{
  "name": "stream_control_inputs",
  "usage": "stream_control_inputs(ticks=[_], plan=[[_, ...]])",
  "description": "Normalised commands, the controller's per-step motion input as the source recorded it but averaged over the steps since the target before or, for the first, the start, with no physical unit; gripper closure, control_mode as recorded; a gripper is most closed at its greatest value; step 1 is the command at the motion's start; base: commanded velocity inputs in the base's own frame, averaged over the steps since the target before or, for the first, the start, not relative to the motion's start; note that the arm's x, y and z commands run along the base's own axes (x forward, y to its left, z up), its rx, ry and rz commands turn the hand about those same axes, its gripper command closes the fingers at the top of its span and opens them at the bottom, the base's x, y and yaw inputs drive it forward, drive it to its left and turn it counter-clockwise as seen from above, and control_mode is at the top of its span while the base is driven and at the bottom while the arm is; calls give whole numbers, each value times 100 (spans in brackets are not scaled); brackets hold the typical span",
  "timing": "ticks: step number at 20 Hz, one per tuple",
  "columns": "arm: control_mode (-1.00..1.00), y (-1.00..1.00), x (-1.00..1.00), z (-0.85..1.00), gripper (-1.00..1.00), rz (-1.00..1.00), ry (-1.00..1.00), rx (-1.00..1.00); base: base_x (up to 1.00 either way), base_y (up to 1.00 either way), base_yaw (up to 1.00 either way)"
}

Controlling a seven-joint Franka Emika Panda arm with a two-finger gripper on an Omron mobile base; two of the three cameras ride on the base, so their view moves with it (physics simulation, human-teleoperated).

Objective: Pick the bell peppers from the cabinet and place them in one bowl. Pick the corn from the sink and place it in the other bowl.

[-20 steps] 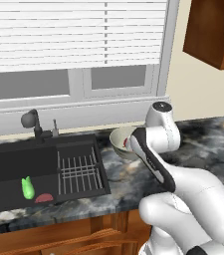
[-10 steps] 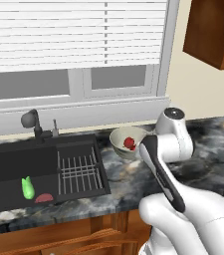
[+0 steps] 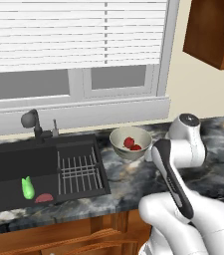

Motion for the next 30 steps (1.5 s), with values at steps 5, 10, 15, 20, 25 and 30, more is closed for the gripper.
stream_control_inputs(ticks=[5,10,15,20,25,30], plan=[[-100,0,0,0,-100,0,0,0,0,0,0],[100,0,0,0,-100,0,0,0,-8,0,0],[100,0,0,0,-100,0,0,0,-94,58,5],[100,0,0,0,-100,0,0,0,-20,100,0],[100,0,0,0,-100,0,0,0,0,98,3],[100,0,0,0,-100,0,0,0,0,66,1]])
